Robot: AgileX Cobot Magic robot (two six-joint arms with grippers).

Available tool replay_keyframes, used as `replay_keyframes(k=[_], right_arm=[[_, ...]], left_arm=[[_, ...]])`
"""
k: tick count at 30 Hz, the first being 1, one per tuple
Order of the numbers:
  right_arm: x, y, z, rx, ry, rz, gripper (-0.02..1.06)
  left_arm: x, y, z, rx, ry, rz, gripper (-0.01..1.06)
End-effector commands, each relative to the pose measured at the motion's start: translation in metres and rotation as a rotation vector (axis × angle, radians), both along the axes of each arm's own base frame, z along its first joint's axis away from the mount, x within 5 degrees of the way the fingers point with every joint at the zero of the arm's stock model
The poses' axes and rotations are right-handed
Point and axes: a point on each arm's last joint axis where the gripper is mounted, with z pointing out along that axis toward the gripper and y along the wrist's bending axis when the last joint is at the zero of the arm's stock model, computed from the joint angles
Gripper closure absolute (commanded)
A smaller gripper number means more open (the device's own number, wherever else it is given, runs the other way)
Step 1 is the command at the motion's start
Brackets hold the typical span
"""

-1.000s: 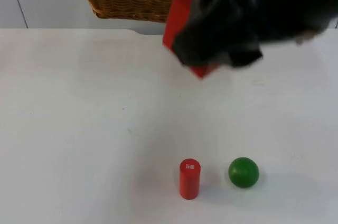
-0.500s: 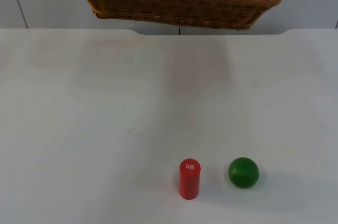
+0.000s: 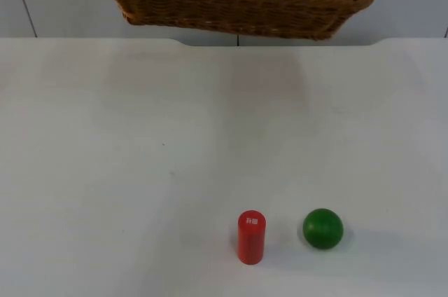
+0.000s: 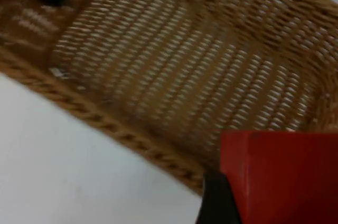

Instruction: Pick up the basket with the left hand and place the object to the left of the red cylinder into the basket with the right hand.

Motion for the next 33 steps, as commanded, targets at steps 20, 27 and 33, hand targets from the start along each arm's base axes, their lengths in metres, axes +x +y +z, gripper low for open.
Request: replay_keyframes(k=[20, 27, 33], right_arm=[[0.063, 0.025, -0.078, 0.103, 0.025, -0.001, 0.78], [0.063, 0.024, -0.076, 0.108, 0.022, -0.001, 0.35], [0.049, 0.015, -0.037, 0.157, -0.053, 0.002, 0.19]], left_arm=[[-0.001, -0.005, 0.008, -0.034, -0.034, -0.017, 1.05], [-0.001, -0.005, 0.008, -0.032, -0.038, -0.023, 1.05], [-0.001, -0.005, 0.006, -0.027, -0.036, -0.023, 1.05]])
